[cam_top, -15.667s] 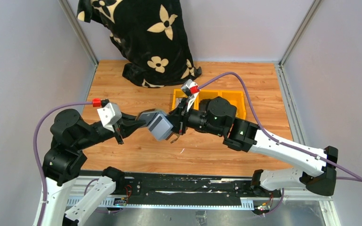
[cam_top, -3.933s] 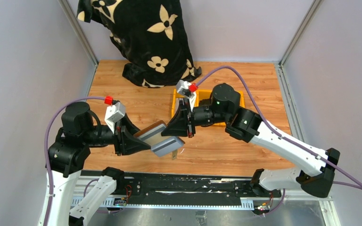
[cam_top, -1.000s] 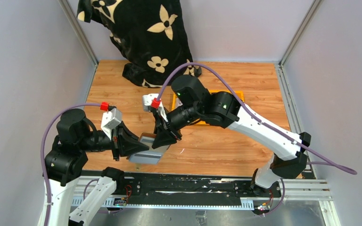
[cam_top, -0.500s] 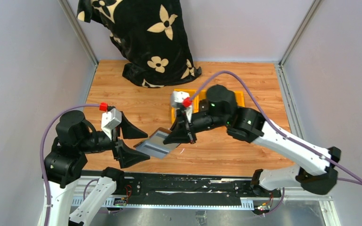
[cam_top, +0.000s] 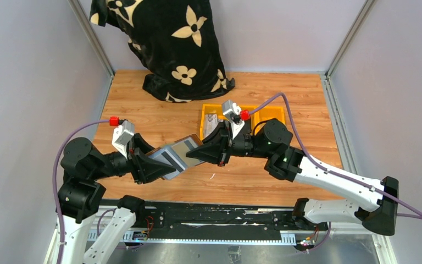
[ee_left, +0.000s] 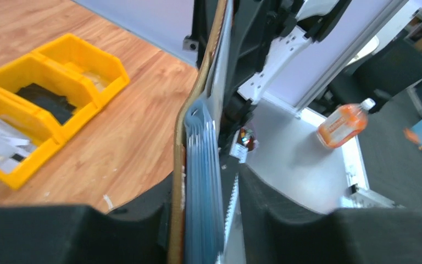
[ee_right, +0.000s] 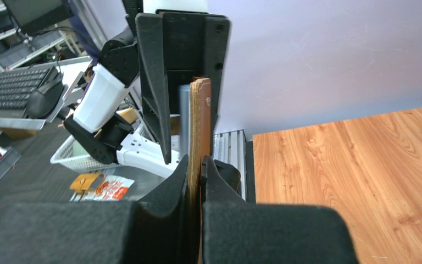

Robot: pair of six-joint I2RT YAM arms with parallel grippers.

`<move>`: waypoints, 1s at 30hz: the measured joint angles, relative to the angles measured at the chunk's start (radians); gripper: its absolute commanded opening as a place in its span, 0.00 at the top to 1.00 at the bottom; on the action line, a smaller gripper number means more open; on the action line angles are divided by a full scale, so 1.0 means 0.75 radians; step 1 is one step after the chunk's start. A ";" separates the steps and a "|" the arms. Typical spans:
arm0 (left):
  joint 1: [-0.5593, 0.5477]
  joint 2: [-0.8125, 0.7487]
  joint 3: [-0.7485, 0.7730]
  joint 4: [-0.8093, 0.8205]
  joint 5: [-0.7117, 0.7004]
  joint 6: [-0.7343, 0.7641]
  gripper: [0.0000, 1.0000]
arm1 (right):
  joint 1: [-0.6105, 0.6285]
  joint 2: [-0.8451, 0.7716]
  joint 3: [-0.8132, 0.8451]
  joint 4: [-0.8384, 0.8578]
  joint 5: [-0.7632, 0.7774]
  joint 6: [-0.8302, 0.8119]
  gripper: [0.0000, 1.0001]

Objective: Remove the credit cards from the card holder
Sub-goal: Remove the credit card from the card holder.

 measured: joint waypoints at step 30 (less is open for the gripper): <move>0.000 0.159 0.193 -0.350 0.074 0.336 0.57 | -0.020 0.278 0.628 -0.991 -0.232 -0.374 1.00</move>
